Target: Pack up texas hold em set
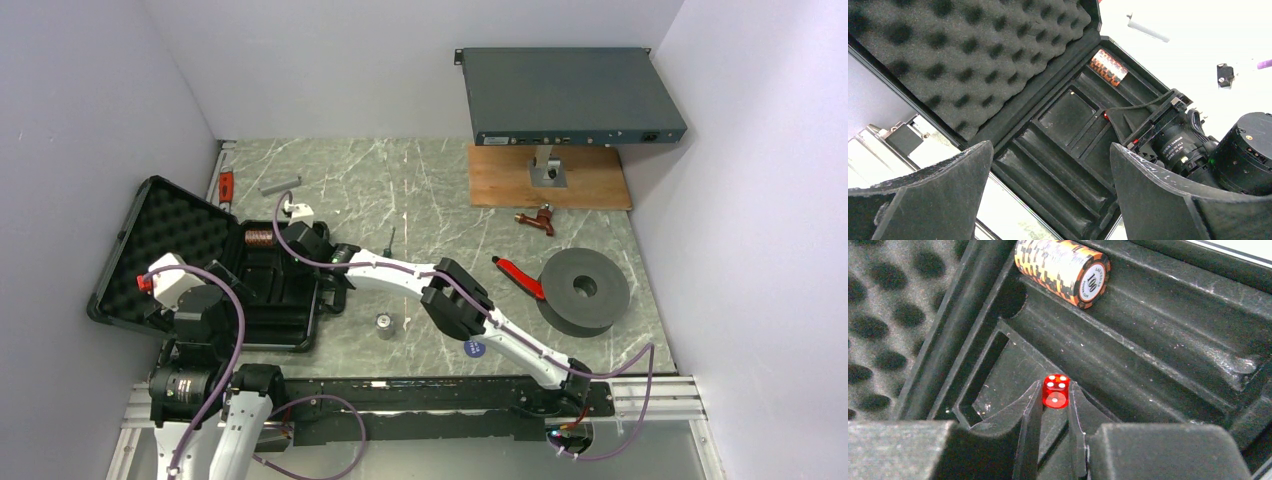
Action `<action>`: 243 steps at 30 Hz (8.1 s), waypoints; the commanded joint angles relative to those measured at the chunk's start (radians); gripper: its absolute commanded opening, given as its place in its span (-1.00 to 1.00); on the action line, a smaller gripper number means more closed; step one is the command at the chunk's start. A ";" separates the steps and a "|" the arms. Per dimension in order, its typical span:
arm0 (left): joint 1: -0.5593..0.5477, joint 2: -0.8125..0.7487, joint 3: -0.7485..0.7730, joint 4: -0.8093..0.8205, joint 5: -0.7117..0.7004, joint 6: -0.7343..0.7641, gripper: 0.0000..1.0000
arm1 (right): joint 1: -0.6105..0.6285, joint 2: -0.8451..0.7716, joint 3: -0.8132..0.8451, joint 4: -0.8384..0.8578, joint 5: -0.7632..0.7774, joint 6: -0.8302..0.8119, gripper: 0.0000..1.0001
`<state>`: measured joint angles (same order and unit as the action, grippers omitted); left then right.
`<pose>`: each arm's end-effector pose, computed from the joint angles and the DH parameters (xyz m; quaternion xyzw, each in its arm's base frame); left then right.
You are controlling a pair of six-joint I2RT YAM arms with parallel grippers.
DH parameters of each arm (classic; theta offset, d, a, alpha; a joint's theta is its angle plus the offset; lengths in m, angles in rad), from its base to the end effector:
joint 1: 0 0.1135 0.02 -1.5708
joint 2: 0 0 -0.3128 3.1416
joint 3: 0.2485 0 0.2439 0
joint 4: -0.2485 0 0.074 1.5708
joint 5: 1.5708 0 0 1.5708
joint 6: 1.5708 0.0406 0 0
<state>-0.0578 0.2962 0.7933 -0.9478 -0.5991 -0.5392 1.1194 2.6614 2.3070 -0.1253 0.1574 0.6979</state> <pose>-0.0019 0.0230 0.3234 -0.3452 0.7488 0.0897 0.5587 0.2854 0.5742 0.1796 -0.1384 0.8419 0.3666 0.3710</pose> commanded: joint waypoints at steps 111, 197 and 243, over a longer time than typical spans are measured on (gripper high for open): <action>-0.746 0.722 0.079 0.244 0.553 0.054 0.66 | -0.339 -1.739 -1.418 -0.204 0.284 -0.171 0.99; -0.940 1.004 0.253 0.126 0.489 -0.052 -1.00 | -0.345 -1.856 -1.511 -0.176 0.238 -0.280 0.99; -0.758 0.650 0.346 0.105 0.683 0.024 -1.00 | -0.057 -1.528 -1.703 0.680 -0.444 -0.915 0.92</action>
<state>-0.8322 0.9989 1.1397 -0.9390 0.0441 -0.5304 1.0496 1.1065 0.5415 0.4255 -0.2874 -0.1806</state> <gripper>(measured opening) 0.453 0.967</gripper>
